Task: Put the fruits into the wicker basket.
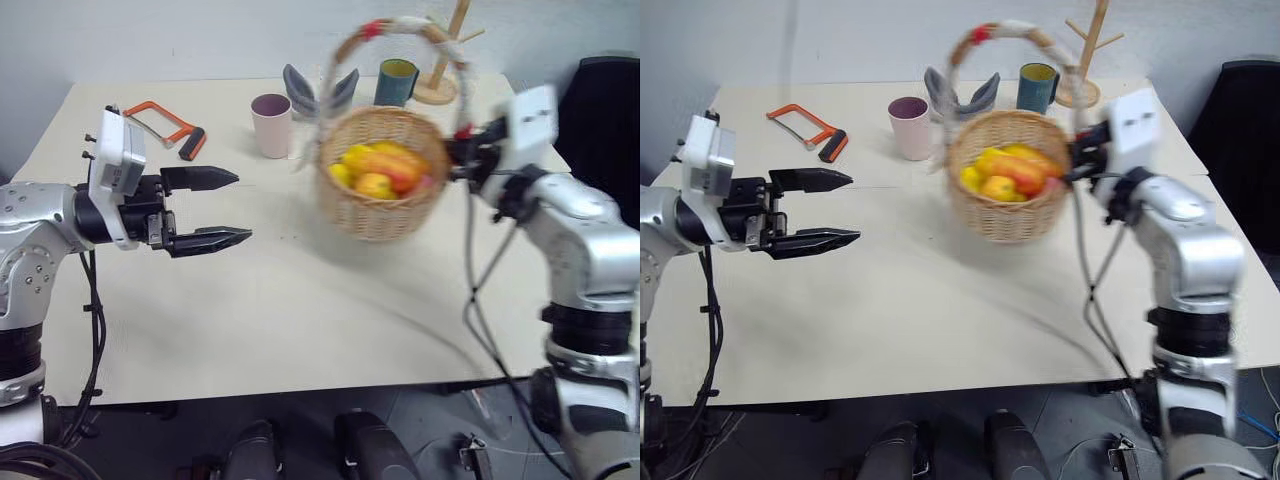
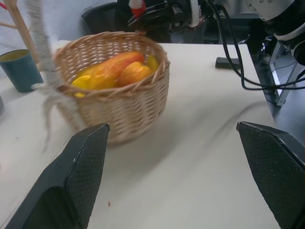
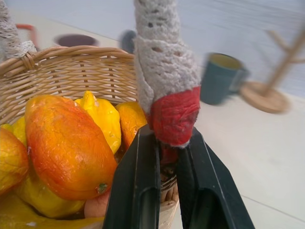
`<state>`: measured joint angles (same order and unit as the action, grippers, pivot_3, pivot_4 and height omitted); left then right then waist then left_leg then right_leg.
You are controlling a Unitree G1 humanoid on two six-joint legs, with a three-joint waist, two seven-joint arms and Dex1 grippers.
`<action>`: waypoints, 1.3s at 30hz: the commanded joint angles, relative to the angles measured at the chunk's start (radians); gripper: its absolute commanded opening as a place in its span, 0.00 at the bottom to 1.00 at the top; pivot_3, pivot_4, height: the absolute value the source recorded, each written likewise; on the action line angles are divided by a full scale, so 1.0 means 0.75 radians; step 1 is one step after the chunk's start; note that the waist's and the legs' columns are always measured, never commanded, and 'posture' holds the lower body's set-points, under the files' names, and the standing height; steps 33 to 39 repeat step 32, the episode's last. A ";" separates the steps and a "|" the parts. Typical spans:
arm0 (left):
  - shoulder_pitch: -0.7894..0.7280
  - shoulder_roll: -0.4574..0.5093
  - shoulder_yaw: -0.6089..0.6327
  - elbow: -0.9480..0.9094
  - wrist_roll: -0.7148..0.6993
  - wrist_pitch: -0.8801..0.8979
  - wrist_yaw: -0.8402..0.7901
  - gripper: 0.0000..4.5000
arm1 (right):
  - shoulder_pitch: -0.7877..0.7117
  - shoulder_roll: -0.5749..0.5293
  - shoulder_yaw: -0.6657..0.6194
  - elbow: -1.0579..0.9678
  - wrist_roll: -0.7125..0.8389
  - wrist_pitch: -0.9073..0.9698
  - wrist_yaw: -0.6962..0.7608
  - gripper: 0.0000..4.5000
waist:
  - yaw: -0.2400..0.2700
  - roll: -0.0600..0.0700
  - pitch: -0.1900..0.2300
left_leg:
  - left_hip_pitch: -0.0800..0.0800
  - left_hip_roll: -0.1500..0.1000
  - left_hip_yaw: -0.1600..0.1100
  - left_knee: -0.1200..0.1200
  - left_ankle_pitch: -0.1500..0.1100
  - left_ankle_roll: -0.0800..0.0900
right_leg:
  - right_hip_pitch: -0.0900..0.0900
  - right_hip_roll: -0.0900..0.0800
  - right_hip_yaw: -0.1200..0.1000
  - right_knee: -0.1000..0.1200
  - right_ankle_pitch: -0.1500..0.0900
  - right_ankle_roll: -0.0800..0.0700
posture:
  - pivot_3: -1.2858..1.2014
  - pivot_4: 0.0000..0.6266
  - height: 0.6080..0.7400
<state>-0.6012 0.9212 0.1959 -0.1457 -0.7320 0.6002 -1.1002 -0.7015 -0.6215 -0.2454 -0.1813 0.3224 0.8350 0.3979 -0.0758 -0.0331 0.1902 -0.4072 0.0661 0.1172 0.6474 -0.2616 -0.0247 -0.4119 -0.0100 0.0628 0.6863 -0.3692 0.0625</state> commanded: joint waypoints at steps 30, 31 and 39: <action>-0.262 -0.200 -0.110 0.228 0.106 -0.107 -0.157 1.00 | 1.285 -0.673 -1.390 0.132 0.430 0.166 1.022 0.97 | 0.017 0.000 0.002 | 0.030 0.001 -0.003 -0.004 -0.005 0.008 | 0.041 0.005 0.001 -0.023 0.002 0.006 | 0.52 0.24 1.00; -0.267 -0.207 -0.102 0.235 0.099 -0.105 -0.156 1.00 | 1.266 -0.678 -1.379 0.142 0.438 0.166 1.015 0.97 | 0.016 0.000 0.002 | 0.032 0.002 -0.003 -0.004 -0.006 0.008 | 0.046 0.005 0.000 -0.027 0.003 0.007 | 0.52 0.24 1.00; -0.270 -0.212 -0.098 0.240 0.095 -0.103 -0.156 1.00 | 1.251 -0.680 -1.368 0.147 0.443 0.168 1.011 0.97 | 0.016 0.000 0.002 | 0.032 0.001 -0.003 -0.004 -0.006 0.008 | 0.047 0.005 0.000 -0.029 0.003 0.008 | 0.52 0.24 1.00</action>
